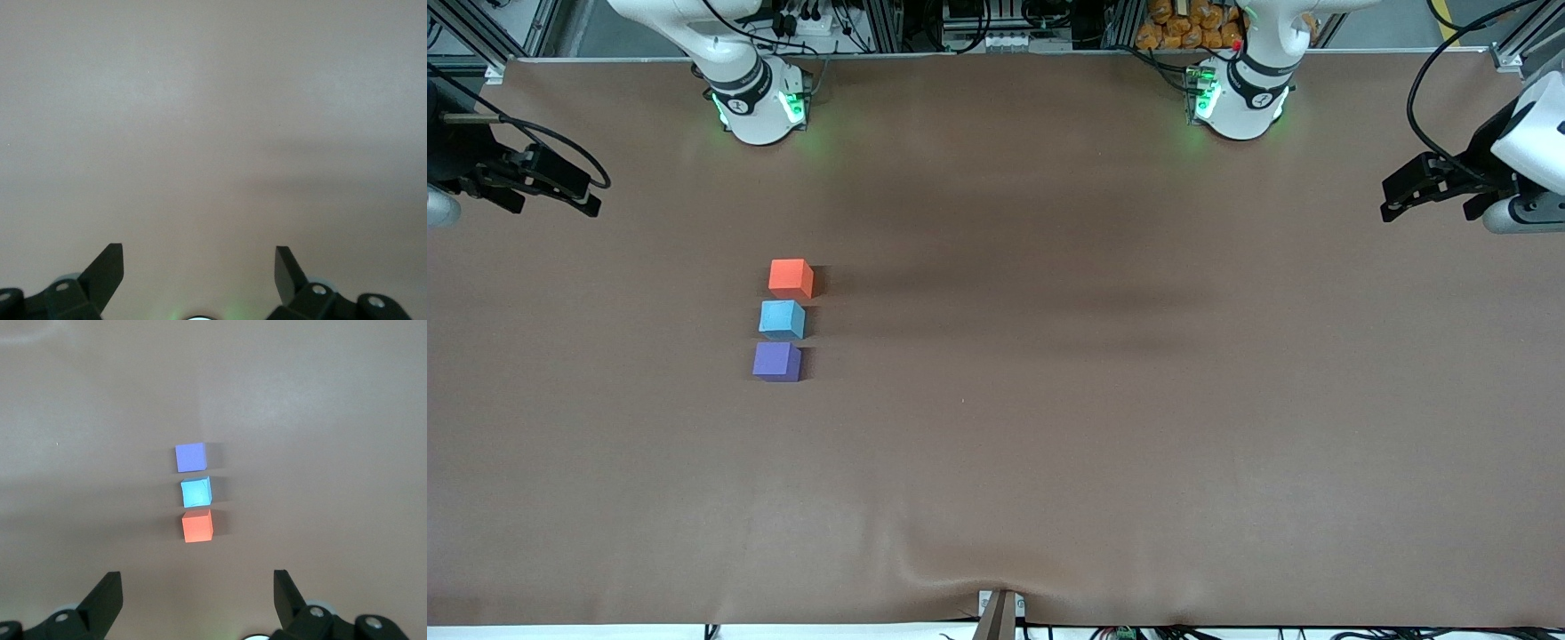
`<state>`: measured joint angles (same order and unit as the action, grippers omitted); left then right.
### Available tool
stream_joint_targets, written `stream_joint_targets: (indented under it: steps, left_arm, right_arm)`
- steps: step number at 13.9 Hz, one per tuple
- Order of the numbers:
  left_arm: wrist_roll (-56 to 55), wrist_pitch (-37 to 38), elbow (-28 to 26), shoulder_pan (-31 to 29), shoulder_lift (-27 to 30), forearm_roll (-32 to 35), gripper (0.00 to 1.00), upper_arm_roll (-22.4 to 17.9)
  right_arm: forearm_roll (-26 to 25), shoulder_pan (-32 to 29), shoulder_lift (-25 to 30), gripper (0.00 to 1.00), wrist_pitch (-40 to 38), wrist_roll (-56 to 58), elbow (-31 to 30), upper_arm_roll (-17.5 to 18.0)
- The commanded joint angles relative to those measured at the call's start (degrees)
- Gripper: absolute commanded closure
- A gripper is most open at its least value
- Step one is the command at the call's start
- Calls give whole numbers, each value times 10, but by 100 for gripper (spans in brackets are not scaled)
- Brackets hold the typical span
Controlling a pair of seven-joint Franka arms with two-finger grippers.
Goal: Place blue block between orange and purple blocks
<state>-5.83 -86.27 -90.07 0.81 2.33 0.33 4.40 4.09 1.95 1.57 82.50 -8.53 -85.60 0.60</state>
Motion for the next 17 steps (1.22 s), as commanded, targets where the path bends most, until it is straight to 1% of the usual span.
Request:
stream_joint_targets:
  steps: [1, 2, 3, 5, 15, 17]
  left_arm:
    - [4, 0, 7, -4, 0, -9, 0, 1]
    - [4, 0, 7, -4, 0, -9, 0, 2]
    - [4, 0, 7, -3, 0, -9, 0, 2]
    - [4, 0, 7, -3, 0, -9, 0, 2]
    - [-3, 1, 7, 2, 1, -3, 0, 4]
    - [-4, 1, 8, 1, 0, -2, 0, 5]
  right_arm:
    - [-10, -12, 1, 0, 8, 7, 7, 6]
    - [-15, -14, -11, 0, 6, 6, 38, 6]
    - [-29, -12, -14, 0, 1, 1, 46, 7]
    - [-56, -8, -11, 0, -8, 0, 44, 13]
    - [-50, -12, -13, 0, -16, 8, 42, 12]
    - [-50, -13, -13, 0, -20, 51, 42, 12]
